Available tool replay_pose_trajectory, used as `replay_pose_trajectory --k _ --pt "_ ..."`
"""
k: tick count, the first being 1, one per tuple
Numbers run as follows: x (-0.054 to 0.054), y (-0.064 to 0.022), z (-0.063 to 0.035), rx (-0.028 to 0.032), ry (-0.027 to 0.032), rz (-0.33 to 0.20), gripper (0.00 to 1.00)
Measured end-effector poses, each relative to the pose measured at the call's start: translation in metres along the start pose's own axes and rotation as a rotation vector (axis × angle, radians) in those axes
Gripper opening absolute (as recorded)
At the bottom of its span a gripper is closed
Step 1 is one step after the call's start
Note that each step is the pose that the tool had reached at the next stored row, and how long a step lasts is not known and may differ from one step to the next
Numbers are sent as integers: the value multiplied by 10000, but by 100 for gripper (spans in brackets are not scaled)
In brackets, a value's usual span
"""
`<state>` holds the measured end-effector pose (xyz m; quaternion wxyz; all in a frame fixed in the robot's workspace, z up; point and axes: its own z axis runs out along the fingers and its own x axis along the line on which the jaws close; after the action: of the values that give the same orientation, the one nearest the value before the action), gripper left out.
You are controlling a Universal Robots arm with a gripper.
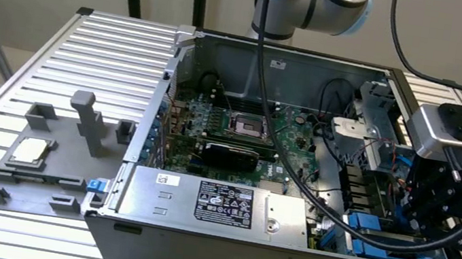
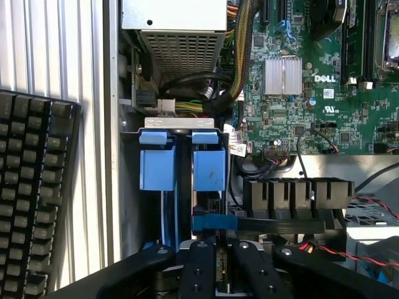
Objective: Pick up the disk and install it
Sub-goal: 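Insert the first disk wire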
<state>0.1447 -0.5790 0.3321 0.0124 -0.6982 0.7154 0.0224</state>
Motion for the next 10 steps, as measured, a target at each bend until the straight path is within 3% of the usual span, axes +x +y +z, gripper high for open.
replay_pose_trajectory --k 5,6,10 --pt "0 1 5 -1 -16 1 18" --pt "-1 1 -12 -1 -4 2 25" --pt "-6 2 -124 -6 -1 1 25"
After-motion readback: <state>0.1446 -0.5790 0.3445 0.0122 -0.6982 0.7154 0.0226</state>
